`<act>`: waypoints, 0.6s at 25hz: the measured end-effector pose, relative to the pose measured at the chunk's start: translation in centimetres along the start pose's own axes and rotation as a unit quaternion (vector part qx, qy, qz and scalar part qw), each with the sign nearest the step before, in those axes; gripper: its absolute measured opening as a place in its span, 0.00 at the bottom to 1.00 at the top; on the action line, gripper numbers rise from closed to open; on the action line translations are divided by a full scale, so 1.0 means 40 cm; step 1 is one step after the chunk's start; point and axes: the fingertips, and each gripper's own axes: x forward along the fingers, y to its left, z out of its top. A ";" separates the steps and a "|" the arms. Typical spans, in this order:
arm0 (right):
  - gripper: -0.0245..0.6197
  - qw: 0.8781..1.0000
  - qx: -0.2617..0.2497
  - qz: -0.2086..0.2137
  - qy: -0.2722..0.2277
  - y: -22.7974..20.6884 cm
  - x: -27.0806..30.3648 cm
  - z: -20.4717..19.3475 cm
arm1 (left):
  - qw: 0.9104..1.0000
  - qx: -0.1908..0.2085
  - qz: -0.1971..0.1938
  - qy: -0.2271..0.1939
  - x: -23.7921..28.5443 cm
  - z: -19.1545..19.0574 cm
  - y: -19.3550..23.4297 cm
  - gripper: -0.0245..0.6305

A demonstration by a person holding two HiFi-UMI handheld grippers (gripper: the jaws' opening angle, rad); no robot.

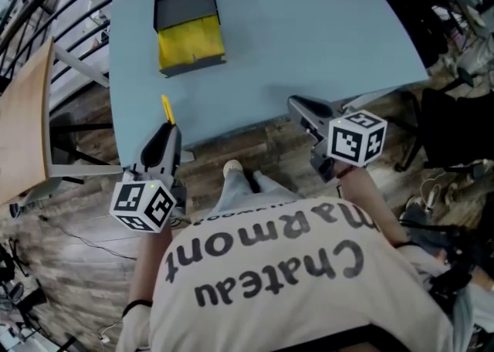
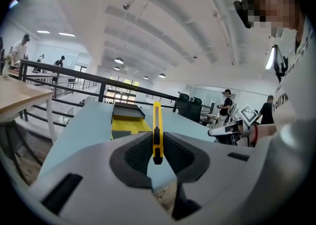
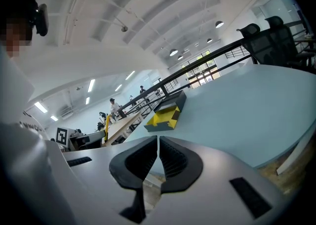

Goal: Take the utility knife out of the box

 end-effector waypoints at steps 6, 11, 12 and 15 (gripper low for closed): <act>0.10 1.000 -0.006 0.007 0.004 -0.009 -0.024 -0.017 | 1.000 -0.003 0.008 -0.008 -0.017 -0.023 -0.031 0.14; 0.10 1.000 -0.007 0.008 0.001 -0.028 -0.065 -0.010 | 1.000 0.000 0.011 -0.015 -0.018 -0.019 -0.075 0.14; 0.10 1.000 -0.007 0.008 0.001 -0.031 -0.072 -0.008 | 1.000 0.000 0.011 -0.016 -0.016 -0.018 -0.082 0.14; 0.10 1.000 -0.008 0.007 -0.001 -0.043 -0.090 -0.009 | 1.000 0.000 0.010 -0.017 -0.010 -0.018 -0.098 0.14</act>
